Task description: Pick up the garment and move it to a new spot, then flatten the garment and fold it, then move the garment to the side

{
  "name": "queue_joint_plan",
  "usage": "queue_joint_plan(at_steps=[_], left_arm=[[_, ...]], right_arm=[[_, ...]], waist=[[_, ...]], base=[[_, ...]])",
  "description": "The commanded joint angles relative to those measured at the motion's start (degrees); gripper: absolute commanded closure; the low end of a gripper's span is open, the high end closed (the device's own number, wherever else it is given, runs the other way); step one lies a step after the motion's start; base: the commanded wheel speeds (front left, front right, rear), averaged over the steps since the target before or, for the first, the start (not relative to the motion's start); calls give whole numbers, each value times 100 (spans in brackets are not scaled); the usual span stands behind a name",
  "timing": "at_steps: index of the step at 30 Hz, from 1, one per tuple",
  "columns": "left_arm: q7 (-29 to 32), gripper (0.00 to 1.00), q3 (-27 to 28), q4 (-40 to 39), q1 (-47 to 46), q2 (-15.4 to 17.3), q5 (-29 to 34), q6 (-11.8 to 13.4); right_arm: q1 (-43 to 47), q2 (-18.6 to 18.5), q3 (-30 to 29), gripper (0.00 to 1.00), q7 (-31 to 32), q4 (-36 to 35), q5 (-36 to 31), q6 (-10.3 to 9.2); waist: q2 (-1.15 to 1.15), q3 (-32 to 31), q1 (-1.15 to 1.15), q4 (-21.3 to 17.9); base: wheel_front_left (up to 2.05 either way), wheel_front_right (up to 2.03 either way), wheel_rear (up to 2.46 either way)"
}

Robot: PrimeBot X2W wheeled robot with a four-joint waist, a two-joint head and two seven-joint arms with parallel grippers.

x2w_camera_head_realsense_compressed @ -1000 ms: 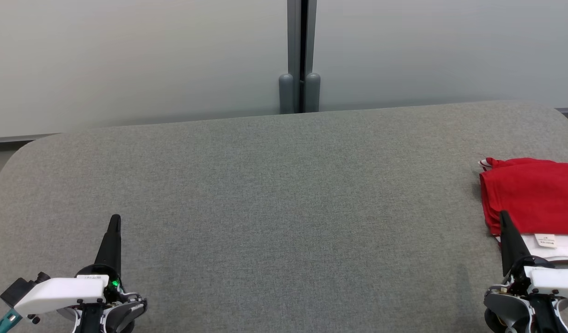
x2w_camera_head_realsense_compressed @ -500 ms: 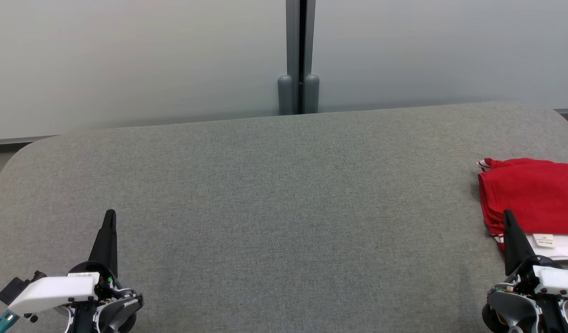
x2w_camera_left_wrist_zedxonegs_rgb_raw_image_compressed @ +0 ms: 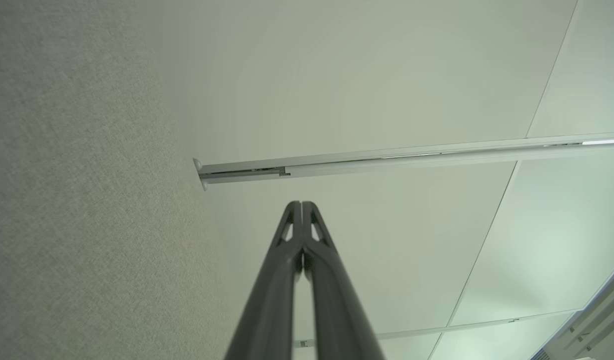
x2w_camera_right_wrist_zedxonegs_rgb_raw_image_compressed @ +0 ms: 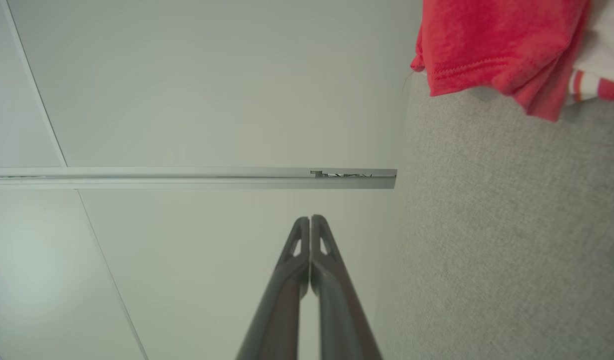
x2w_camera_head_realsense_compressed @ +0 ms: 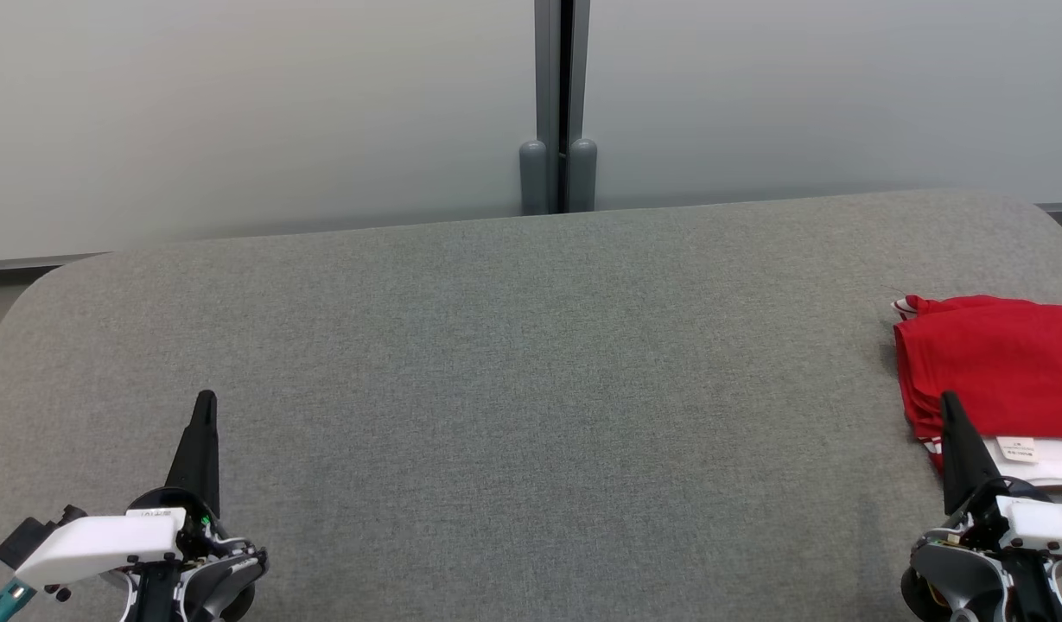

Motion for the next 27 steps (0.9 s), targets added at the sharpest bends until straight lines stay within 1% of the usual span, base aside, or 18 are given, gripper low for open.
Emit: queue_joint_plan(at_steps=[1, 27], left_arm=[[13, 100, 24, -14, -51, 28, -5, -27], [18, 100, 28, -14, -49, 23, 0, -27]], right_arm=[[-18, -6, -3, 100, 16, -20, 20, 2], [-18, -1, -8, 100, 21, -20, 13, 2]], waist=[[0, 0, 0, 0], [0, 0, 0, 0]], base=[[0, 0, 0], [0, 0, 0]])
